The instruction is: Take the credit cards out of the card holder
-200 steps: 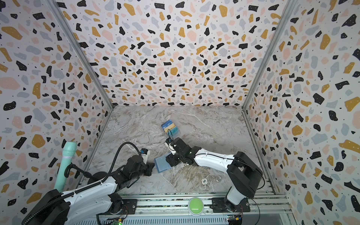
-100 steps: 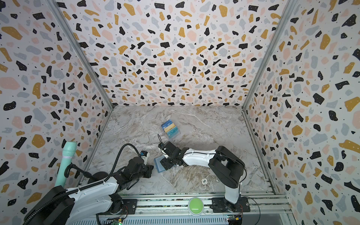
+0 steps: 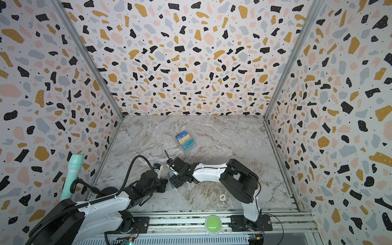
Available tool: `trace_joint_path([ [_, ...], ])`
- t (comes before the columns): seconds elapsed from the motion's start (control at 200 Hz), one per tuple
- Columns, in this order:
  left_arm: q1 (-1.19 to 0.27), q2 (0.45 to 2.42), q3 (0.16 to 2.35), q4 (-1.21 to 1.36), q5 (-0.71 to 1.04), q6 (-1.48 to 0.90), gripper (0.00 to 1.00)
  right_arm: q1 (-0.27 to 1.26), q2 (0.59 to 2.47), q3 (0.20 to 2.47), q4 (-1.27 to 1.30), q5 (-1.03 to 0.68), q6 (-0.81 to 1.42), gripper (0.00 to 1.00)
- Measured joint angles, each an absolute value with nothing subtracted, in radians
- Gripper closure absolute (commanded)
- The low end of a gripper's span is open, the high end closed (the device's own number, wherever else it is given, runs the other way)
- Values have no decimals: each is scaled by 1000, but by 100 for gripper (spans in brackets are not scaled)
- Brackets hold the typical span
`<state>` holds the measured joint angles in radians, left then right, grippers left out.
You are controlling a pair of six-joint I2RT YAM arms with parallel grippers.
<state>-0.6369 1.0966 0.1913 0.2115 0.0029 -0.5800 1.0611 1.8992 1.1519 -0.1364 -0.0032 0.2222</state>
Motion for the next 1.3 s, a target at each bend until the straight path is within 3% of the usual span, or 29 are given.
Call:
trace_joint_path([
  [0.27, -637, 1101, 194, 213, 2, -580, 99, 1062, 1899, 1152, -147, 31, 223, 26],
  [0.626, -637, 1113, 199, 218, 1, -580, 99, 1062, 1899, 1152, -150, 47, 215, 40],
  [1.296, -637, 1122, 209, 211, 1, -564, 100, 1015, 1861, 1116, -192, 208, 218, 40],
])
